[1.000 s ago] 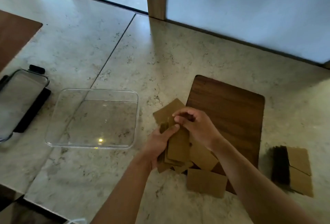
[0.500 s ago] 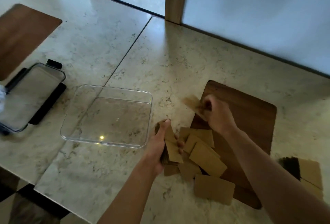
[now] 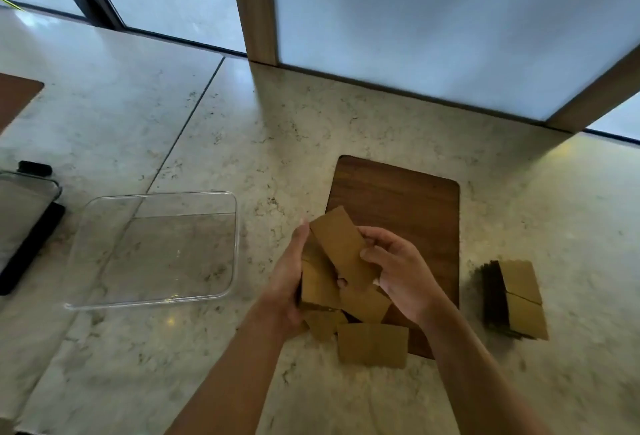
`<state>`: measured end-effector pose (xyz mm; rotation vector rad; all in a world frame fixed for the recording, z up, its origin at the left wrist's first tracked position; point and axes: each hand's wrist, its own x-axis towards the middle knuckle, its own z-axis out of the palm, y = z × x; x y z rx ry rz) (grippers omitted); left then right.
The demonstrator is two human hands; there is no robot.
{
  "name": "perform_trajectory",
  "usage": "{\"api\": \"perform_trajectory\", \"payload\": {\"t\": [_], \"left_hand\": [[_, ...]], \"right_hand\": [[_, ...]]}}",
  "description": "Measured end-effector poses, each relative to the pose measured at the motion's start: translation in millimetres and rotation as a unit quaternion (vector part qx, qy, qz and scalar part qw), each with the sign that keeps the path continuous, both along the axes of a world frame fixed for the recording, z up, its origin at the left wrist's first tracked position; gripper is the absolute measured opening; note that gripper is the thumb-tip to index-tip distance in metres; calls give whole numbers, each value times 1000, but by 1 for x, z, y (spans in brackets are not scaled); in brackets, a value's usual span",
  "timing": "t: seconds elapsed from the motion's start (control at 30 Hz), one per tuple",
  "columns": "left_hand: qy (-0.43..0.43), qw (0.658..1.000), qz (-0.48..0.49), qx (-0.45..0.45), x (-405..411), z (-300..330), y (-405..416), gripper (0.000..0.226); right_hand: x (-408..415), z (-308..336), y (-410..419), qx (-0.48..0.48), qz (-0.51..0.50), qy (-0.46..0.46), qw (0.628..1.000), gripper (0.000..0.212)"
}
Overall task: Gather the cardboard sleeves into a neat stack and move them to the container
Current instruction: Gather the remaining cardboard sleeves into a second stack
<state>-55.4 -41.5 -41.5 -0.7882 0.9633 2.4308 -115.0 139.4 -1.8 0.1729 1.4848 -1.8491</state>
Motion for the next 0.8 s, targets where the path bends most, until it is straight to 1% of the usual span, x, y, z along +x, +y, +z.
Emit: {"api": "perform_trajectory", "payload": {"t": [0.03,0.1,0.17,0.2,0.23,0.27,0.3,0.33,0.37,0.4,0.43,0.47,0.5,0.53,0.57,0.6,0.67,0.7,0.73,0.8], "left_hand": [[5,999,-27,30,1,0,-2,78],[-2,994,-81,78,1,-4,-5,85],[-20,981,-137,137,5,-4,-4,95],[-26,974,-161,157,9,-4,-2,95],[-23,969,-187,162,12,-3,0,91],[-10,965,-213,153,17,-2,3,82],[8,962,-237,136,22,0,5,72],[25,960,-252,116,26,1,8,62],[37,961,-254,99,30,2,11,56],[50,965,-244,82,34,2,13,52],[59,970,-226,69,39,-1,13,51],[59,977,-197,57,46,-5,12,54],[46,985,-158,41,52,-8,10,60],[23,993,-109,24,58,-12,6,64],[0,998,-58,19,63,-14,2,62],[-18,999,-9,40,66,-16,-1,56],[-37,991,79,100,70,-16,-6,38],[-49,986,113,109,70,-15,-10,31],[-60,982,141,111,69,-15,-12,28],[-73,974,181,115,66,-16,-17,29]], "right_hand": [[-2,3,9,-19,49,29,998,29],[-8,11,26,-6,159,114,981,33],[-16,21,36,34,238,176,954,39],[-21,26,37,71,271,200,939,44],[-25,29,36,122,319,230,911,48],[-27,31,31,179,383,265,867,46],[-26,32,23,225,442,294,817,40],[-22,30,13,255,470,310,786,32],[-17,24,4,266,460,321,784,28],[-10,16,-4,263,414,331,806,28],[-2,6,-11,259,332,342,840,28],[2,-5,-15,268,225,352,868,28],[3,-17,-17,298,123,352,879,29],[3,-28,-19,346,66,340,872,33],[1,-38,-21,395,71,330,854,38],[-2,-46,-20,436,127,326,830,43],[-3,-56,-22,480,268,355,756,44],[-1,-59,-24,487,301,371,731,46],[2,-60,-24,491,311,378,721,51],[11,-63,-21,501,298,365,726,68]]}}
